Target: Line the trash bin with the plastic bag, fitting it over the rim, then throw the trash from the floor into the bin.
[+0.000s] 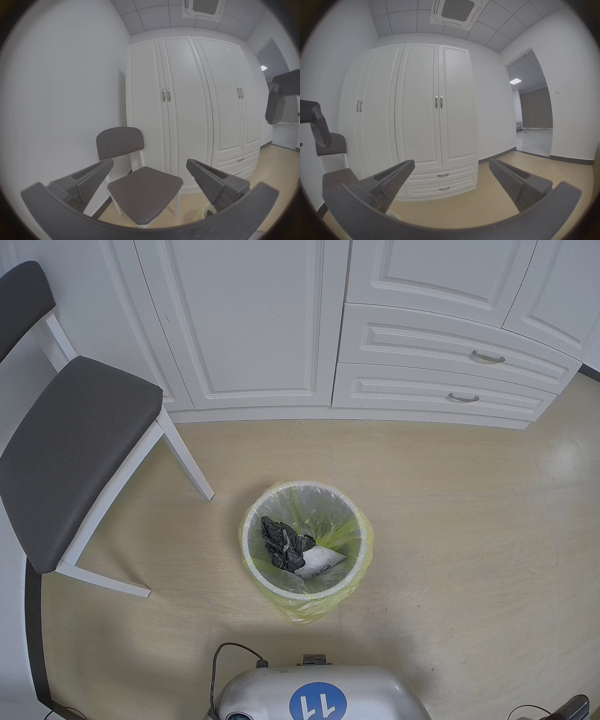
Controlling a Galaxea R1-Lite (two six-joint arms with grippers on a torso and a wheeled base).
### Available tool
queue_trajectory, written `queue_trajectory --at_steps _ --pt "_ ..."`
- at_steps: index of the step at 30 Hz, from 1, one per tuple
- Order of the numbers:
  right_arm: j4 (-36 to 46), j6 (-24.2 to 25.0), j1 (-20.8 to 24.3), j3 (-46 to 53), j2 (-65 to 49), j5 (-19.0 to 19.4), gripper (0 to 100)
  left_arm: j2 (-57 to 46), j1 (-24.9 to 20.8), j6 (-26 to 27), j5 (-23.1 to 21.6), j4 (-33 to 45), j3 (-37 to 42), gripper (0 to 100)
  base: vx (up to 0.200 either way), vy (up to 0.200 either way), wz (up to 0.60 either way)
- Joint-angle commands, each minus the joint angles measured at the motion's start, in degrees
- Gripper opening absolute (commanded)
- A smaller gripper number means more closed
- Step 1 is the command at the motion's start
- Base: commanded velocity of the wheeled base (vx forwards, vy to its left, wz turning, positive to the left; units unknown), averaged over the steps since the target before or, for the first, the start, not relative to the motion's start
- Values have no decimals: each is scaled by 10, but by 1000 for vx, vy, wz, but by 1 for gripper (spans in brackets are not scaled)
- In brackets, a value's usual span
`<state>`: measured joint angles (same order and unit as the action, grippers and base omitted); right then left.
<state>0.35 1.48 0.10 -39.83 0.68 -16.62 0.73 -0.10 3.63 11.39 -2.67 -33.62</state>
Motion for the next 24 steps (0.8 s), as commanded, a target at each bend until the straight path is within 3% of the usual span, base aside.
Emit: queue_trajectory --at_steps 1,5,8,9,14,24 --pt "-76 -2 -1 68 -7 -28 100 -7 0 33 11 -126 106 100 0 0 0" --pt "-187 -11 -1 154 -7 -23 100 -7 0 67 0 -307 230 100 0 0 0" --pt "-269 -40 -1 214 -7 -11 100 -7 0 79 -41 -374 298 100 0 0 0" --pt "-315 -46 -1 247 -7 17 100 -7 0 77 -58 -382 314 100 0 0 0" --pt "-399 -49 -1 311 -7 86 100 -7 0 74 -78 -374 328 100 0 0 0" --pt "-419 -56 -1 397 -7 98 100 -7 0 23 -100 -304 335 100 0 0 0"
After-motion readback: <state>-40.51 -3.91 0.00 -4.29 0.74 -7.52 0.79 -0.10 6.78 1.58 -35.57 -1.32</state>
